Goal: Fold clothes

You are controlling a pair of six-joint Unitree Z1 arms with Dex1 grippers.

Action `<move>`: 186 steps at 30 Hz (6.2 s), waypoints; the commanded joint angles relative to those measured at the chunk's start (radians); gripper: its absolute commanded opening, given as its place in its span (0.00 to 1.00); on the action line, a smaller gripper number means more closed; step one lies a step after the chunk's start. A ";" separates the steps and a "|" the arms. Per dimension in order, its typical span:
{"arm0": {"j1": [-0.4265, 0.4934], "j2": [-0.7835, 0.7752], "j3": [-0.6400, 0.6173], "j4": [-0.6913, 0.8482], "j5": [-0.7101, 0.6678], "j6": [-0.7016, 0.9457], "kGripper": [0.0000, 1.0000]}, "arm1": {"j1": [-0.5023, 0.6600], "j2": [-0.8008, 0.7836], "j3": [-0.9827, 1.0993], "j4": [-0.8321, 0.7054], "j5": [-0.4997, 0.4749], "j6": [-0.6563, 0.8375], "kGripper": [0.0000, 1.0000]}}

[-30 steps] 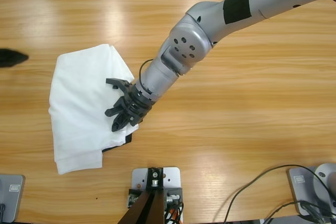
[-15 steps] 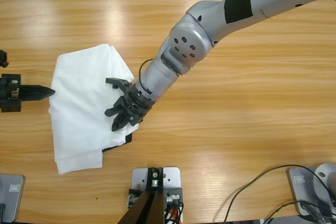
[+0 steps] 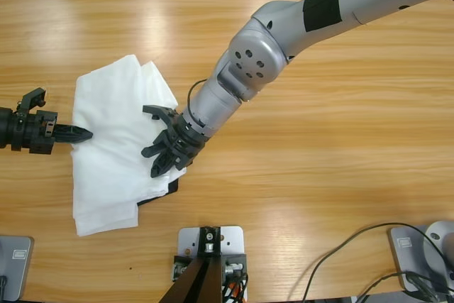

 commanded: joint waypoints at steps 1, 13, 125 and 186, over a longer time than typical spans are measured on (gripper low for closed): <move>0.093 0.084 -0.004 0.013 0.105 -0.076 0.00 | -0.002 0.000 0.030 -0.002 -0.006 0.008 0.00; 0.138 -0.429 -0.093 0.287 0.087 -0.068 0.00 | -0.003 -0.168 0.041 0.060 -0.124 0.008 0.00; -0.248 0.520 -1.044 0.666 0.803 0.481 0.99 | -0.099 -0.617 0.385 0.482 -0.981 0.066 1.00; -0.290 -0.659 -0.486 0.924 0.700 0.325 0.99 | -0.229 -1.101 0.416 0.738 -1.106 0.006 1.00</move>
